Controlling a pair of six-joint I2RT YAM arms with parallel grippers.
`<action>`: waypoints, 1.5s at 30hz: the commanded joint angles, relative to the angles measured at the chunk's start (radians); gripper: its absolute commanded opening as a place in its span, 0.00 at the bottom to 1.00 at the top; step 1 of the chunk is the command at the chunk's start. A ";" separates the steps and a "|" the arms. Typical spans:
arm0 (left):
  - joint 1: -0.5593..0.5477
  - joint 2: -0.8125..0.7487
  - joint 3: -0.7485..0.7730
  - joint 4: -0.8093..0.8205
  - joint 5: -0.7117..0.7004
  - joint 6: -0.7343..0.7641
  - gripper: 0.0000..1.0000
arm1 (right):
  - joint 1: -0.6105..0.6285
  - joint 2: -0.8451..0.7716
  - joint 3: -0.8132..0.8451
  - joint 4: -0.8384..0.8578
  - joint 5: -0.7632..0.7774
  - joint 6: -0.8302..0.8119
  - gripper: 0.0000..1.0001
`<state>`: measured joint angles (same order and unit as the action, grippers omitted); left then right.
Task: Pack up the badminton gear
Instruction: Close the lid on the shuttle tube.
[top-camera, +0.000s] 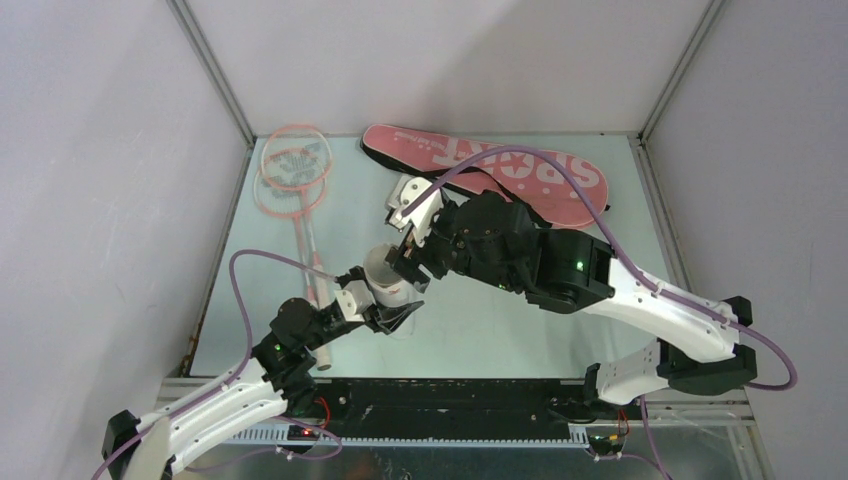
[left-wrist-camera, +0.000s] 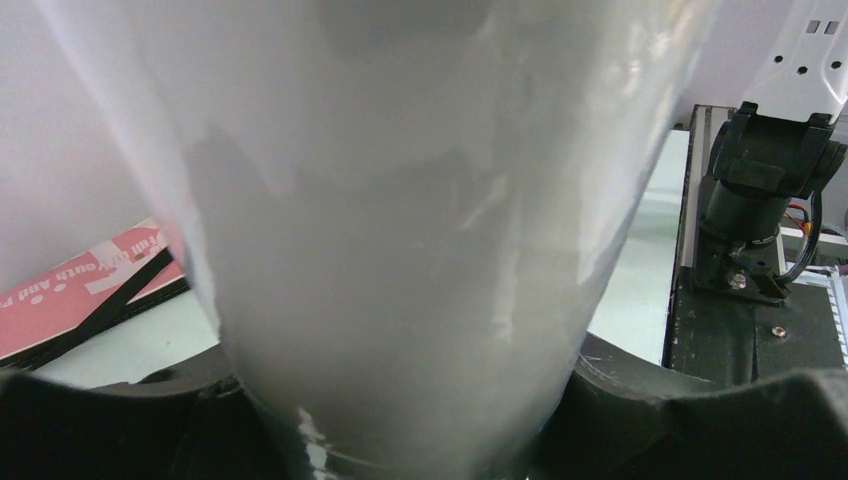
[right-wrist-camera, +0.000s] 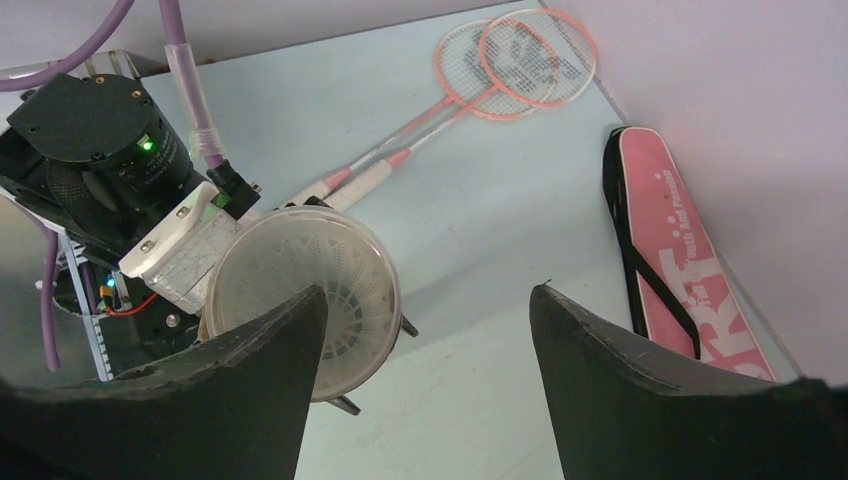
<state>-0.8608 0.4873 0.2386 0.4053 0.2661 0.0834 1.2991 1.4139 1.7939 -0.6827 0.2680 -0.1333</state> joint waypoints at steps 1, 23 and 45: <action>0.000 0.001 0.008 -0.069 0.015 0.020 0.60 | -0.008 0.019 0.038 -0.040 0.004 -0.001 0.77; 0.000 -0.008 0.008 -0.082 0.008 0.024 0.60 | -0.060 0.053 0.024 -0.091 -0.036 0.024 0.74; 0.000 -0.001 0.016 -0.086 -0.001 0.020 0.60 | -0.060 0.069 0.119 -0.103 -0.061 0.018 0.73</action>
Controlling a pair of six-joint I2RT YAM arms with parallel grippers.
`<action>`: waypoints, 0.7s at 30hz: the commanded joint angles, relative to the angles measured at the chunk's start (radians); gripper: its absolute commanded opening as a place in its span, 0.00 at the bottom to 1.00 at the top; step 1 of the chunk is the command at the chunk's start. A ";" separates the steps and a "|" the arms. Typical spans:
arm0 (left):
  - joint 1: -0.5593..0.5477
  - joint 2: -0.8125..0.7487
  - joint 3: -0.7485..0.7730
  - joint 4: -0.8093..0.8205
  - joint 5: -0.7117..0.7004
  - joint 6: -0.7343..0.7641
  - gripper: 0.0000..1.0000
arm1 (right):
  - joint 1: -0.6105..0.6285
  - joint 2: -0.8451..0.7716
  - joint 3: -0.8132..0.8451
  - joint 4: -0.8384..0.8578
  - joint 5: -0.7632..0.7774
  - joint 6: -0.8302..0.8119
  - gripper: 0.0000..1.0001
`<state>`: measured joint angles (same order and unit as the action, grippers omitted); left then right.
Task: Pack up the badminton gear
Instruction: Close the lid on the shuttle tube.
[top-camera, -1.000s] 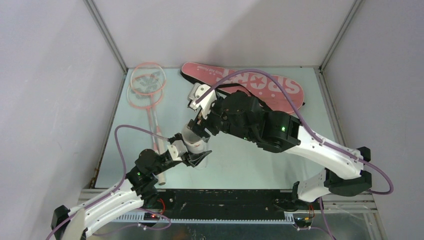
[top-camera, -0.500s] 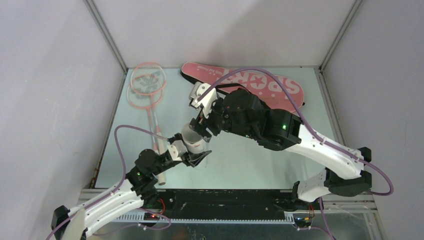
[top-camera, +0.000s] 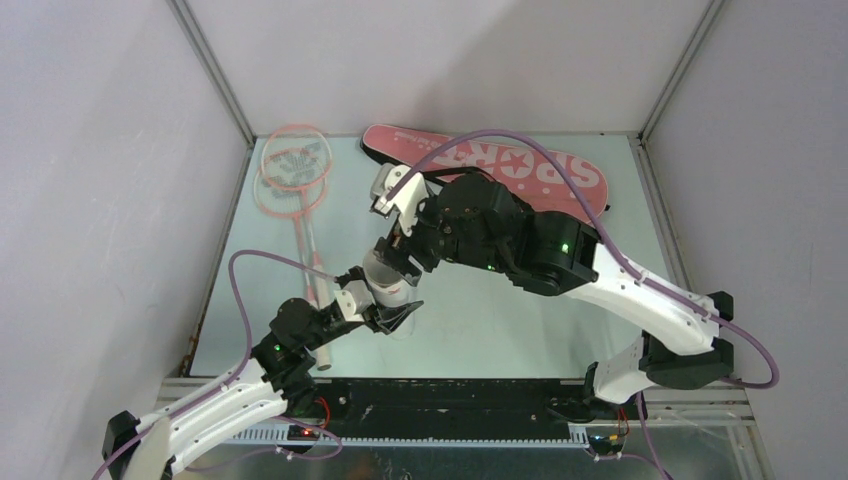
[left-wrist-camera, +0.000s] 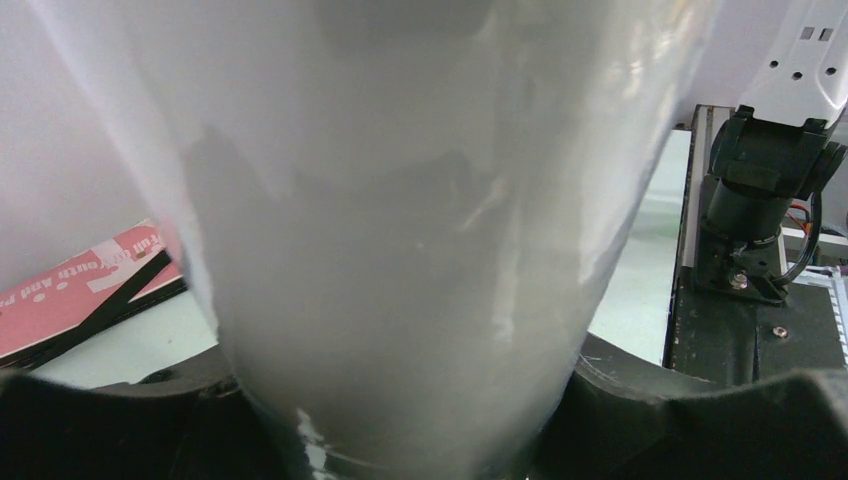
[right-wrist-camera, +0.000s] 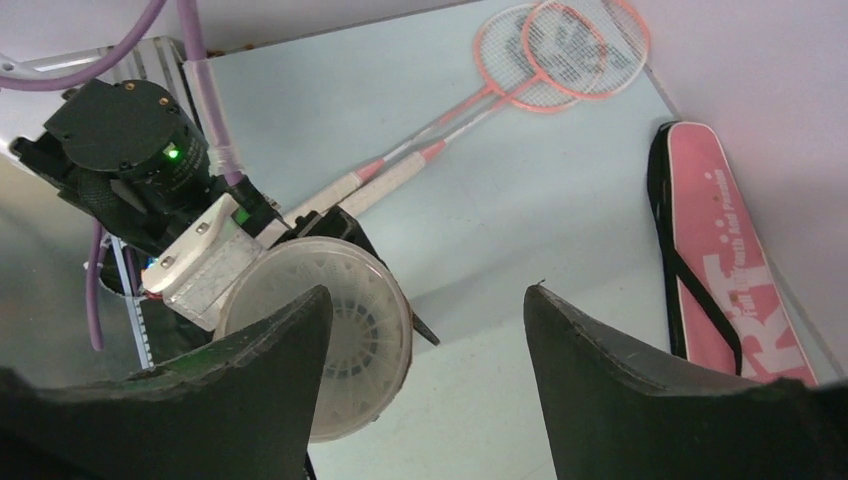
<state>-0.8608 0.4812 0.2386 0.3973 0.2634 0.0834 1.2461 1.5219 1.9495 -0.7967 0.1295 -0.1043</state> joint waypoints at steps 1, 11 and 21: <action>0.000 0.006 0.017 -0.077 0.000 0.020 0.60 | -0.007 -0.055 -0.045 0.043 0.083 -0.013 0.75; 0.000 0.029 0.034 -0.079 -0.001 0.021 0.61 | -0.022 -0.362 -0.345 0.546 -0.011 0.016 0.86; 0.000 0.028 0.055 -0.073 0.019 0.018 0.61 | -0.102 -0.532 -0.532 0.500 0.120 0.096 0.87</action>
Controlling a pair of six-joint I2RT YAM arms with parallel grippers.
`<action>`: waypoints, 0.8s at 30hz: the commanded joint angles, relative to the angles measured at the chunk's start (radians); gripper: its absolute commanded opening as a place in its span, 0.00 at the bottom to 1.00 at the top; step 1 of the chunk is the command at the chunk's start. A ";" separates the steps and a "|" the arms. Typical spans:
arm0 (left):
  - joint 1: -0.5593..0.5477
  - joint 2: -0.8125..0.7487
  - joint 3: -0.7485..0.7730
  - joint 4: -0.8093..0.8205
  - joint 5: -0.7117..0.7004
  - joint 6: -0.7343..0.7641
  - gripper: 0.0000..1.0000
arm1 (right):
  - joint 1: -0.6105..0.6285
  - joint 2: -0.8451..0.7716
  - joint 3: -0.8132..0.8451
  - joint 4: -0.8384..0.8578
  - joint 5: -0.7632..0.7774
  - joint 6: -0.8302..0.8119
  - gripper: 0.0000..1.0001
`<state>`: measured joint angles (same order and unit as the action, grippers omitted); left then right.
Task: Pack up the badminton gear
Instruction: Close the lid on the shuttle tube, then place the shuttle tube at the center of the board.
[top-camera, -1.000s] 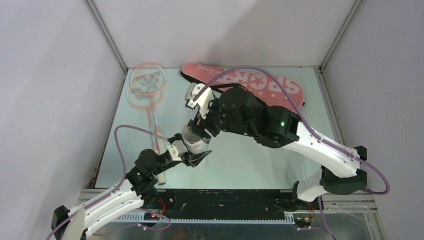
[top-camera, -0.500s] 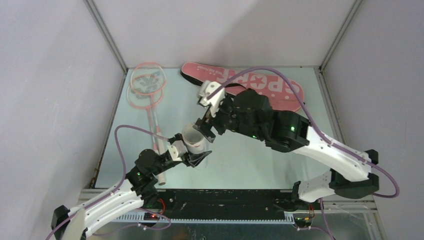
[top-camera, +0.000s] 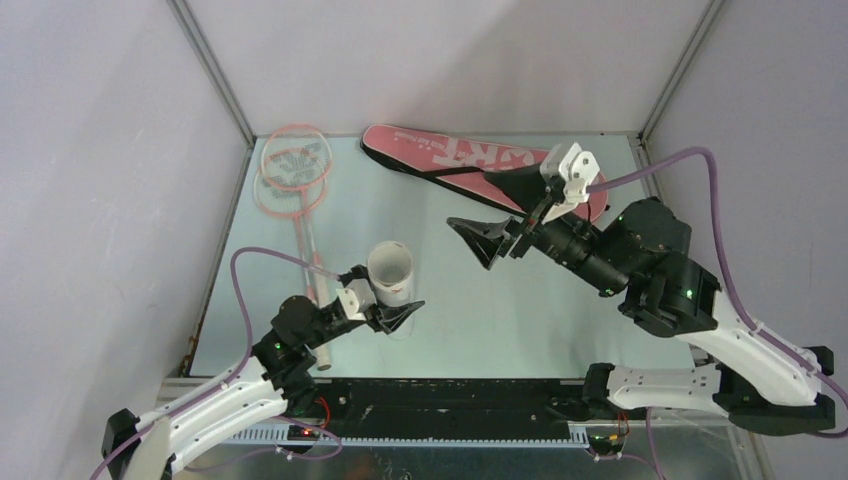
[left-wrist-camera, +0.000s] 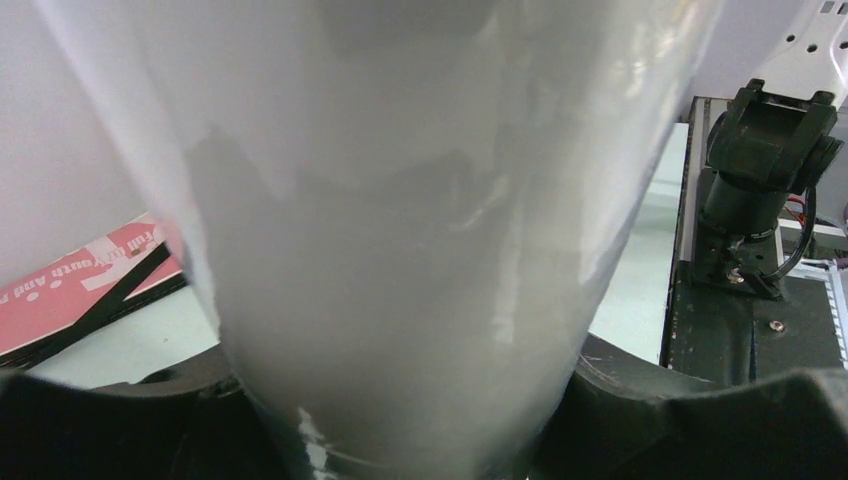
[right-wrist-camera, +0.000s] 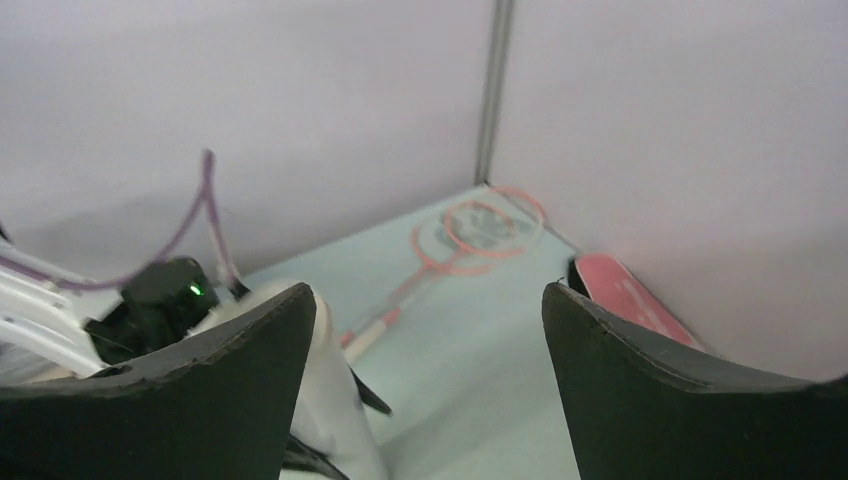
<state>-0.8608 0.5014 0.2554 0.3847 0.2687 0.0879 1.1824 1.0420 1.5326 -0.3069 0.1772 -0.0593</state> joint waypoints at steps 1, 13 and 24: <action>0.000 0.009 0.061 -0.083 0.012 0.006 0.60 | -0.056 -0.073 -0.145 0.009 0.083 0.053 0.87; -0.001 0.225 0.407 -0.307 -0.310 -0.246 0.58 | -0.271 -0.389 -0.498 -0.051 0.290 0.287 0.89; 0.214 0.776 0.730 -0.605 -0.388 -0.489 0.53 | -0.514 -0.371 -0.551 -0.101 0.153 0.352 0.90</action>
<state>-0.7723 1.1378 0.8791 -0.0998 -0.1535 -0.2718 0.7403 0.6285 0.9920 -0.4011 0.4156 0.2516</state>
